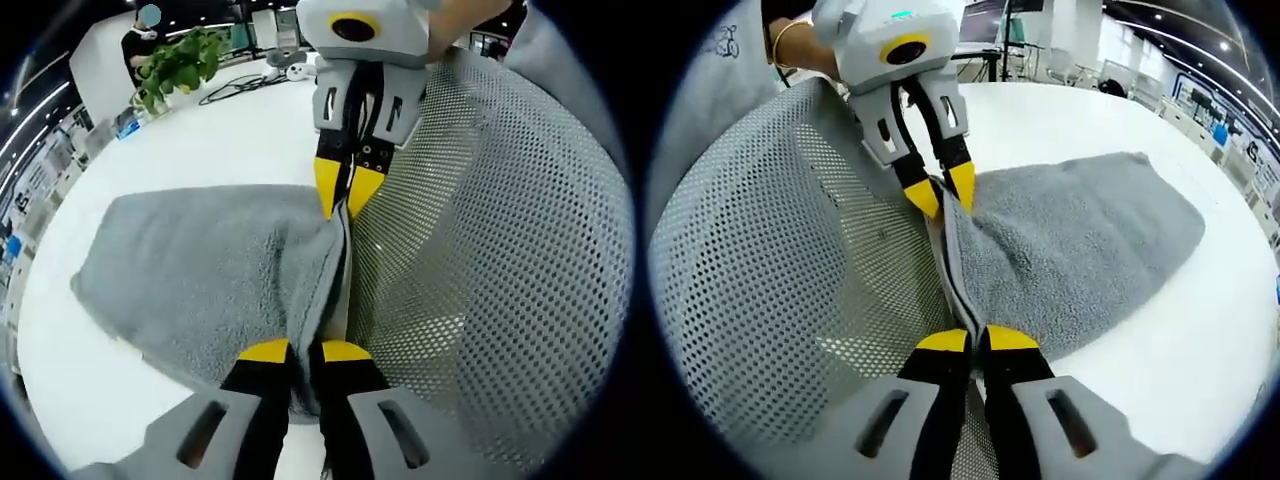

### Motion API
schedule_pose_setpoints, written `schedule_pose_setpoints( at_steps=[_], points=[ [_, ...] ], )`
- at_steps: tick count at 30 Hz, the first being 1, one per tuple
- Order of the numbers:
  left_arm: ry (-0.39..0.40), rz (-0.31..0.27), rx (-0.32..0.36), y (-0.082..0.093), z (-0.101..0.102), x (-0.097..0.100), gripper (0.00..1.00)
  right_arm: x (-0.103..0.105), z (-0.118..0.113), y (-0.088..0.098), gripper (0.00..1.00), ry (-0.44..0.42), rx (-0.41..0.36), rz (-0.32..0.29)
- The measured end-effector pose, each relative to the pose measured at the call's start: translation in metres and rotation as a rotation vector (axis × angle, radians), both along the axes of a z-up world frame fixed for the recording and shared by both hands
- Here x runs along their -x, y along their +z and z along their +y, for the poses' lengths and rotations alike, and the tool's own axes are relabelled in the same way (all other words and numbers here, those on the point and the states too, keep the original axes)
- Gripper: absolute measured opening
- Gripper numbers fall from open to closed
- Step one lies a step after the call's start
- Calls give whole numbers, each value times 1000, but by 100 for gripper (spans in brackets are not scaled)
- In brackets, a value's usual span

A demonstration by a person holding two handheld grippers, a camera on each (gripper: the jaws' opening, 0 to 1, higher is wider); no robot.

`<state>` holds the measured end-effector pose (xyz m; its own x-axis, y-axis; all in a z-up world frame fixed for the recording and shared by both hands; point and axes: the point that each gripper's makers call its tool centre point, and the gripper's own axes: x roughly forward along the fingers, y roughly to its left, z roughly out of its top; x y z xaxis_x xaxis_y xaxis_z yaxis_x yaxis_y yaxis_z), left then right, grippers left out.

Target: Fold the towel on the table until its edges align and the towel forms a compact rectangular stack.

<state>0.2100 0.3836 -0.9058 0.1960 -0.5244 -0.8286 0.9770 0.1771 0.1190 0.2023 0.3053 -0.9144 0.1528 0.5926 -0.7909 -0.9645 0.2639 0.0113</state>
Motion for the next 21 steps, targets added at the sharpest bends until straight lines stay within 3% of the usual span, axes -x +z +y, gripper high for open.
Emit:
schedule_pose_setpoints(
  at_steps=[6,10,21],
  points=[
    [-10,19,1,5,1,7,9,8,0,12,2,30,6,17],
    [8,28,11,16,4,8,9,7,3,25,2,-11,-35,53],
    [40,11,41,46,7,2,9,2,6,61,2,-13,-61,42]
  ],
)
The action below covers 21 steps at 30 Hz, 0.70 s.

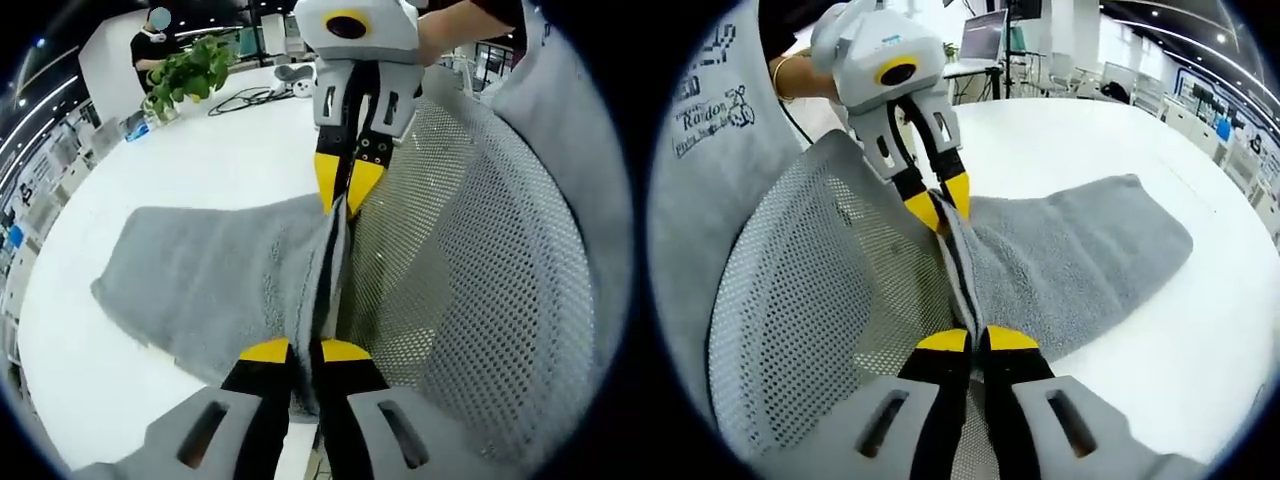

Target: Fold the towel on the table until its edges align and the towel forms a compact rectangular stack.

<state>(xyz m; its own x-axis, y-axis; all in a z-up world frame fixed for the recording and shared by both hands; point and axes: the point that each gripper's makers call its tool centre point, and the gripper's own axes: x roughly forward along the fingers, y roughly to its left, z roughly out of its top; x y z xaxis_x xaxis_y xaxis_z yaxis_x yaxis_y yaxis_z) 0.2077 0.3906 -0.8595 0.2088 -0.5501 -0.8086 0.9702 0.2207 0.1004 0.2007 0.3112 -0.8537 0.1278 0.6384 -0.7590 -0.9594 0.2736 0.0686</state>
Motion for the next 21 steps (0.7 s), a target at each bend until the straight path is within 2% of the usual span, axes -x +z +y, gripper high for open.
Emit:
schedule_pose_setpoints(
  at_steps=[2,6,12,18,21],
  points=[
    [6,-5,12,7,1,-2,9,-1,0,6,2,-3,-8,-2],
    [78,7,113,30,-1,-10,8,-6,-3,24,2,-5,-17,-16],
    [99,-28,149,53,0,-20,8,-16,-1,49,2,-21,-53,-28],
    [108,-42,170,66,0,-24,8,-22,-2,71,2,-16,-68,-54],
    [126,-35,199,74,0,-27,8,-24,-2,80,2,-32,-96,-32]
  ],
)
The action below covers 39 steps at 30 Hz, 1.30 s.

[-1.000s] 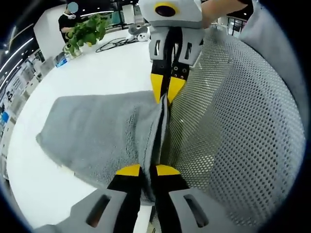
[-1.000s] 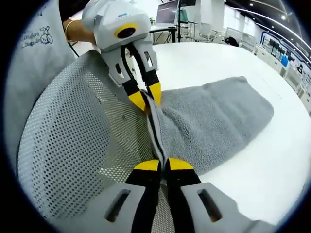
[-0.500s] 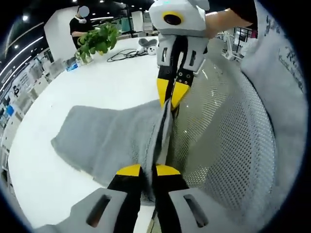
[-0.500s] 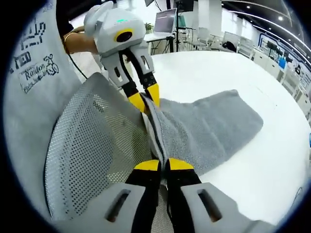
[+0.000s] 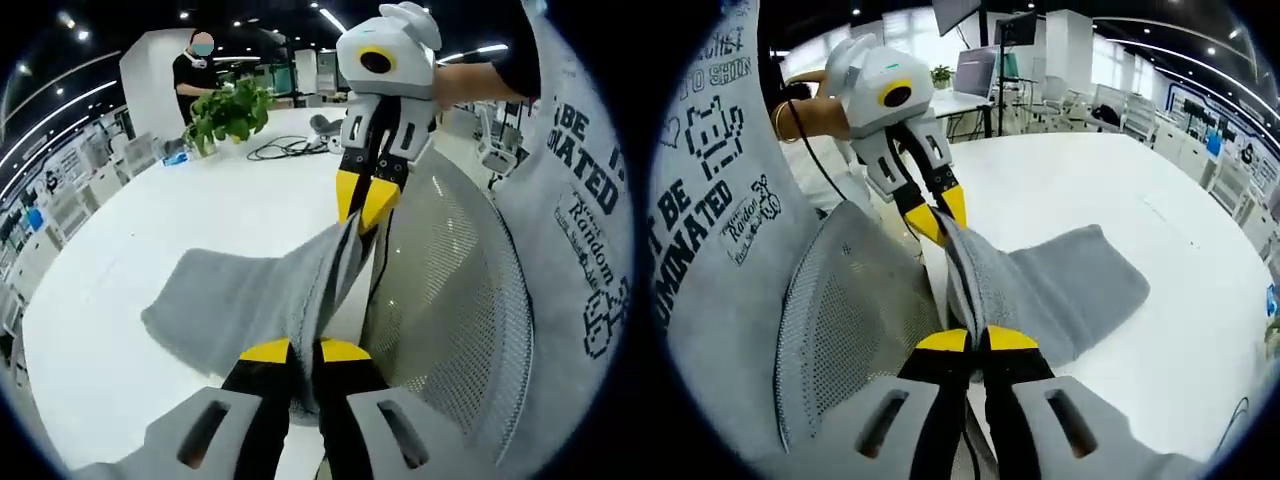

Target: Fold the towel on the table until its edges align and the towel forms a compact rectangular stack.

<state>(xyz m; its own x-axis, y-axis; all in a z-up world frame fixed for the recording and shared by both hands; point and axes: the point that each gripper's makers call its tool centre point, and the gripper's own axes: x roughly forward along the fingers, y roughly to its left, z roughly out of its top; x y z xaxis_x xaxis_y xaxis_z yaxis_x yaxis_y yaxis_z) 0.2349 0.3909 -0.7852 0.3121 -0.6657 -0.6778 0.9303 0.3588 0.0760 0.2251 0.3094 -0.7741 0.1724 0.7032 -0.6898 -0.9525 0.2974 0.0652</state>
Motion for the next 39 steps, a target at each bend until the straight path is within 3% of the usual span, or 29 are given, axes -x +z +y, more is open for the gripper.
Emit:
schedule_pose_setpoints(
  at_steps=[6,15,22,39],
  points=[
    [-7,-40,-6,17,1,-5,8,-4,1,15,2,-6,-29,4],
    [6,-48,32,42,1,-11,8,-4,6,45,2,-14,-70,12],
    [8,-46,60,54,1,-13,8,-2,8,56,2,-1,-74,12],
    [2,-34,78,51,-1,-44,8,-41,7,57,2,-30,-84,8]
  ],
)
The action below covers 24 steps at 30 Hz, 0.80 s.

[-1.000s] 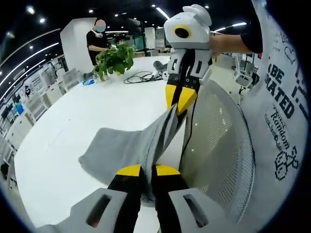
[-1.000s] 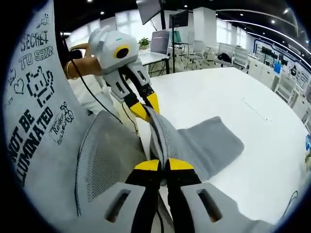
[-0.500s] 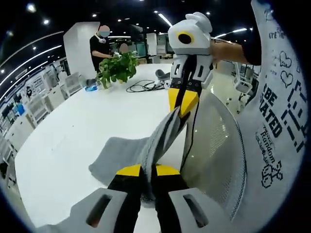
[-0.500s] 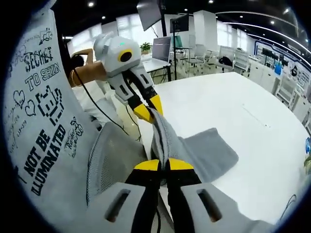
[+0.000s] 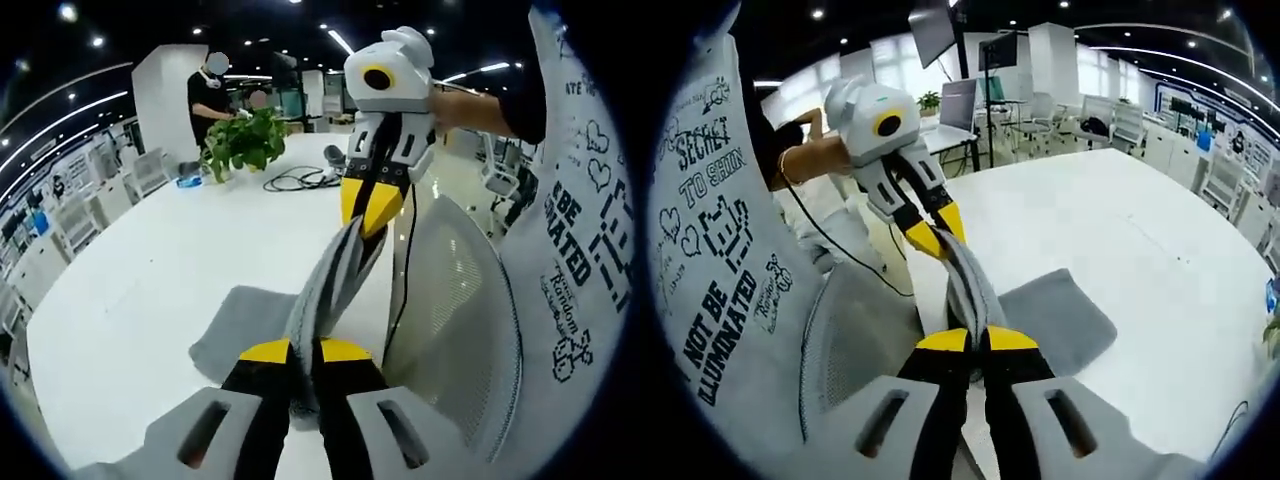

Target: Fold the towel on the table until its edges align and the towel forms a compact rectangular stack.

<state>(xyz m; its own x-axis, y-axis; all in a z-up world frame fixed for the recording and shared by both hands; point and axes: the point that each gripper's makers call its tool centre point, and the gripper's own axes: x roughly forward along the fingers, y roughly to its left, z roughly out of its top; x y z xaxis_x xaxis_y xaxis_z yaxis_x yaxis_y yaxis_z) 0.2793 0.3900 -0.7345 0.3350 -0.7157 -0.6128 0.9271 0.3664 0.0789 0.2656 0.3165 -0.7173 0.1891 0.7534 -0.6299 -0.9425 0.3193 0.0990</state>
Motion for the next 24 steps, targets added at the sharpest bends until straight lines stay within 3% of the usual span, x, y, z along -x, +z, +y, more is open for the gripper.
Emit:
schedule_pose_setpoints(
  at_steps=[9,16,20,24],
  points=[
    [-26,12,4,-5,-1,-32,8,-30,-1,-2,2,-12,0,32],
    [-38,30,19,-11,-3,-54,8,-56,-4,-8,2,-68,-13,81],
    [-41,27,29,-20,-4,-69,9,-71,-5,-16,2,-80,-5,88],
    [3,65,60,-33,-4,-84,9,-86,-6,-27,2,-107,-5,116]
  ],
)
